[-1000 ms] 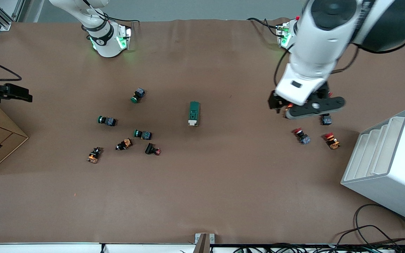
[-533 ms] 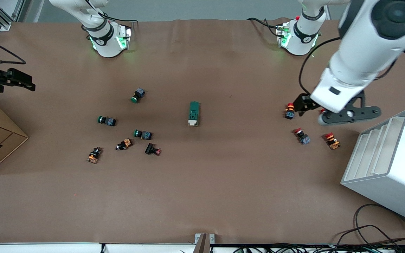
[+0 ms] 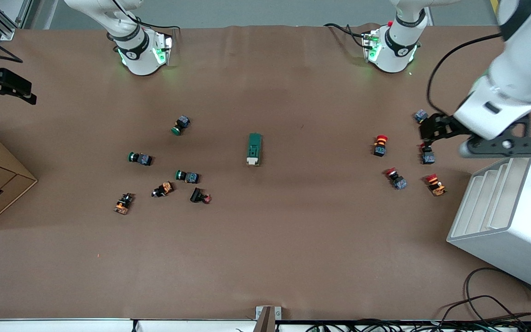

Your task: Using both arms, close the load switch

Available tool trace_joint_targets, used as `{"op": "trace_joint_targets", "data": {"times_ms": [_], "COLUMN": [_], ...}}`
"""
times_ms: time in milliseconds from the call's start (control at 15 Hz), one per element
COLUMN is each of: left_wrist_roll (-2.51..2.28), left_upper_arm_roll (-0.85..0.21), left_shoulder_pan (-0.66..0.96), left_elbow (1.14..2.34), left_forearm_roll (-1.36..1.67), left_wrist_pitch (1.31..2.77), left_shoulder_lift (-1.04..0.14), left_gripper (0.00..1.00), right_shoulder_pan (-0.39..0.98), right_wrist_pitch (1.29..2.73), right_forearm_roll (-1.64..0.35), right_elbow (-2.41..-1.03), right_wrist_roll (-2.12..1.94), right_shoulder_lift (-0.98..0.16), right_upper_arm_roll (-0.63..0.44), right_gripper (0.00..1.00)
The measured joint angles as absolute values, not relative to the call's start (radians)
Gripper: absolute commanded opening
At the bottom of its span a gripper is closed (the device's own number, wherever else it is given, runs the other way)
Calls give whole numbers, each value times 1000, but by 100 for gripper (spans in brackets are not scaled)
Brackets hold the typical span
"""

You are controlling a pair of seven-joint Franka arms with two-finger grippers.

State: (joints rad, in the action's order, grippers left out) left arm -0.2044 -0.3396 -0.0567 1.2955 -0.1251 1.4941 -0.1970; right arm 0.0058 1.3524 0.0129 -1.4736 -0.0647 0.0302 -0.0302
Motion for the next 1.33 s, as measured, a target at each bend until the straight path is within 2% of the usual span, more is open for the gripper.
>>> {"op": "trace_joint_targets", "data": {"times_ms": [267,467,1333], "left_wrist_roll": [-72,-29,-2], "left_upper_arm_roll": [-174,-103,-77], "left_shoulder_pan": [-31,-14,-8], "left_elbow": [1309,1330,1350], "left_forearm_roll": [-42,-37,-36], "left_wrist_pitch": [1475,1457,1456], "left_shoulder_lift": [-148,-127,-112], "left_gripper": [100,100,100], "right_shoulder_pan": [6,6,6], "right_wrist_pitch": [1357,1357,1391], "right_forearm_roll": [0,-1,-18], "right_elbow": [-1480,-1486,-1489], "right_wrist_roll": [-65,-65,-65], "right_shoulder_lift": [39,41,53], "right_upper_arm_roll": [-30,-33,-49], "right_gripper": [100,100,100]}}
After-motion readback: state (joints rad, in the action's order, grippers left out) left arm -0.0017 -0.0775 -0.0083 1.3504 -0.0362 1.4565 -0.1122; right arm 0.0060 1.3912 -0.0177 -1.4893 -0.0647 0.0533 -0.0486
